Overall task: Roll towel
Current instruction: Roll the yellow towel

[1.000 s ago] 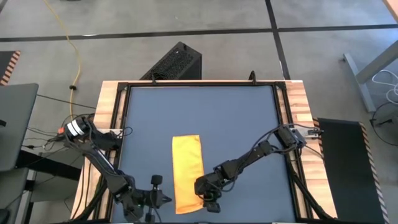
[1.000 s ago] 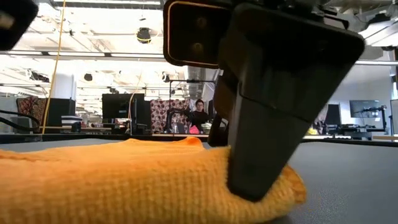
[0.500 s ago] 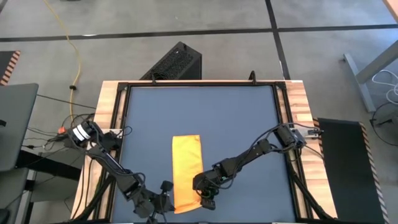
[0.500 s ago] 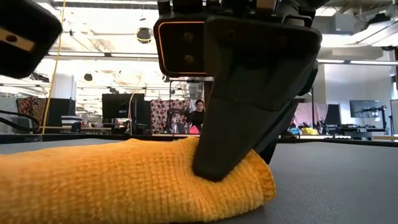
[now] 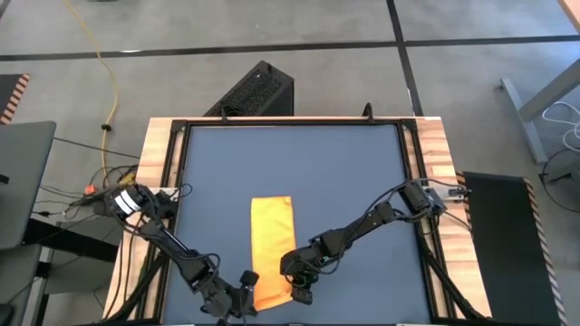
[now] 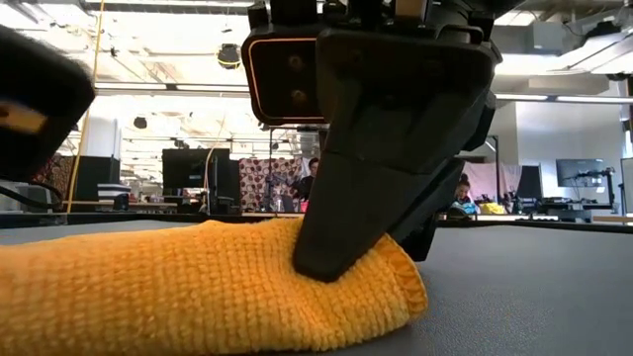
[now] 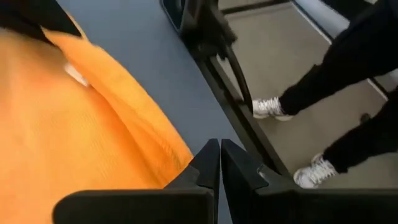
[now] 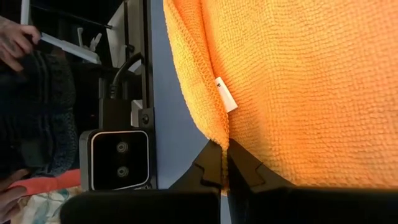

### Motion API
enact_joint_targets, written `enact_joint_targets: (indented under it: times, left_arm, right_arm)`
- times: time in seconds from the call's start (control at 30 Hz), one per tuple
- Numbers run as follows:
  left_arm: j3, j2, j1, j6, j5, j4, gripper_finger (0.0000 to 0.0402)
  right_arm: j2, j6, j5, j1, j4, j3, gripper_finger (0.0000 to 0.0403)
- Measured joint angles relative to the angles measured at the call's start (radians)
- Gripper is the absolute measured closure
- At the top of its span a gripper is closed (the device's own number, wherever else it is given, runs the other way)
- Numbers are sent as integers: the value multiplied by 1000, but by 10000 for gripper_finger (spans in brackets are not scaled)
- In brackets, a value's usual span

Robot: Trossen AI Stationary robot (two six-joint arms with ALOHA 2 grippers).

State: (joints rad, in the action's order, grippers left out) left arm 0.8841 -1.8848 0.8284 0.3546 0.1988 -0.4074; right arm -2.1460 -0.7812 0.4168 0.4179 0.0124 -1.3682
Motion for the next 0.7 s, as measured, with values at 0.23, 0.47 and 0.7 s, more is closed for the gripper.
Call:
enact_joint_targets:
  times: [0.23,0.47,0.7]
  left_arm:
    - [1,1,0,26,41,43,401]
    - [0,1,-18,58,29,118,401]
    - [-41,2,-37,63,-28,56,401]
  right_arm:
    - [0,-6,0,1,0,-1,380]
    - [0,-7,0,1,0,-1,376]
    - [0,-7,0,1,-4,-1,359]
